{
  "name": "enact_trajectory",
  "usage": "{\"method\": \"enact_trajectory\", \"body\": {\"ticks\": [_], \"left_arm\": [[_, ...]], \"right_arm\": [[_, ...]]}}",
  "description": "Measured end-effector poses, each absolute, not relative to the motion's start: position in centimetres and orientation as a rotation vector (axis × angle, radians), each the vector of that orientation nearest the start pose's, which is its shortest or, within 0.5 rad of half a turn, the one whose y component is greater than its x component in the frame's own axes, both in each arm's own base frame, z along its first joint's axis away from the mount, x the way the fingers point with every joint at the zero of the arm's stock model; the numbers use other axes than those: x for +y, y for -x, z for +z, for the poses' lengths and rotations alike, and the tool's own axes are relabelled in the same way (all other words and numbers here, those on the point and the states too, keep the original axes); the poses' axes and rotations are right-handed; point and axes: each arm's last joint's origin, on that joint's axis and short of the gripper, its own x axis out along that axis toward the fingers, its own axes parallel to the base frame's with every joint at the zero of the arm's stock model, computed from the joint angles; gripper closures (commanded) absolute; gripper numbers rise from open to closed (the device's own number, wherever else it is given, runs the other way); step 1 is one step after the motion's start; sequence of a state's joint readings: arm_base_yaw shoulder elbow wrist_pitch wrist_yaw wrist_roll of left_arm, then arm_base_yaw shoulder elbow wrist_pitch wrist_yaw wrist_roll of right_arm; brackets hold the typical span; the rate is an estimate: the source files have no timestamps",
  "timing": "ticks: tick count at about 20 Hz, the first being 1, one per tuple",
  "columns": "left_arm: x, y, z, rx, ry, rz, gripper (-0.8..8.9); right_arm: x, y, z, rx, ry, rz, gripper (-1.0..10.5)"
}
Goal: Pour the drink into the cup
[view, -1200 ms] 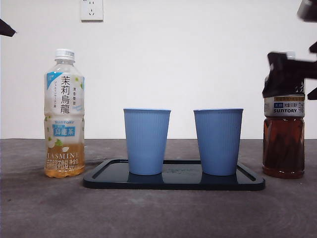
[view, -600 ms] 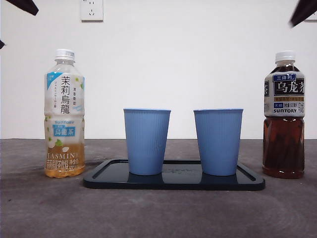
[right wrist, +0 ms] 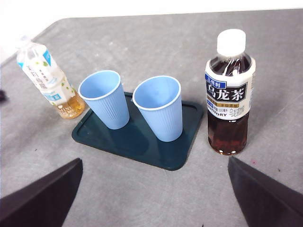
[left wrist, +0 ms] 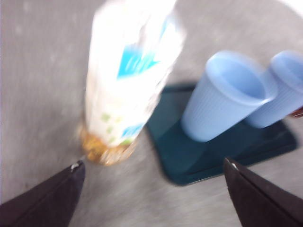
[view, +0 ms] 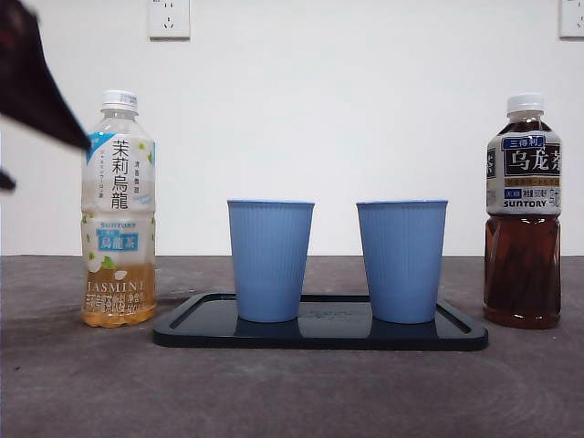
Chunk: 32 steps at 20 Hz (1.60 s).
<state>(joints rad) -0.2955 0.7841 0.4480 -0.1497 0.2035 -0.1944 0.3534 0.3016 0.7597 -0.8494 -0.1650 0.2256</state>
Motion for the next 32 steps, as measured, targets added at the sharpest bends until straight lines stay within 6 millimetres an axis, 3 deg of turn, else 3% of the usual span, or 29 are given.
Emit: {"method": "enact_trajectory", "body": {"ticks": [3,16,19,26,32], "left_arm": [[-6.0,-17.3,20.3,0.523,0.149,-0.405,3.49],[-8.1,-23.5,16.8,0.295,0.057,-0.41,3.5],[-8.3,-24.1,16.0,0.281,0.056,-0.411,3.61],[-8.4,-24.4,15.8,0.241,0.016,-0.414,5.76],[-8.7,-24.1,15.9,0.245,0.006,-0.426,6.08]], "right_arm": [[2.2,-4.5,30.7,0.449,-0.181,0.465,4.6],[2.2,-4.6,30.8,0.43,-0.141,0.461,4.6],[2.1,-4.6,30.8,0.426,-0.132,0.442,4.6],[2.1,-4.6,30.8,0.424,-0.12,0.445,4.6],[2.1,-4.6,30.8,0.422,-0.112,0.447,4.6]]}}
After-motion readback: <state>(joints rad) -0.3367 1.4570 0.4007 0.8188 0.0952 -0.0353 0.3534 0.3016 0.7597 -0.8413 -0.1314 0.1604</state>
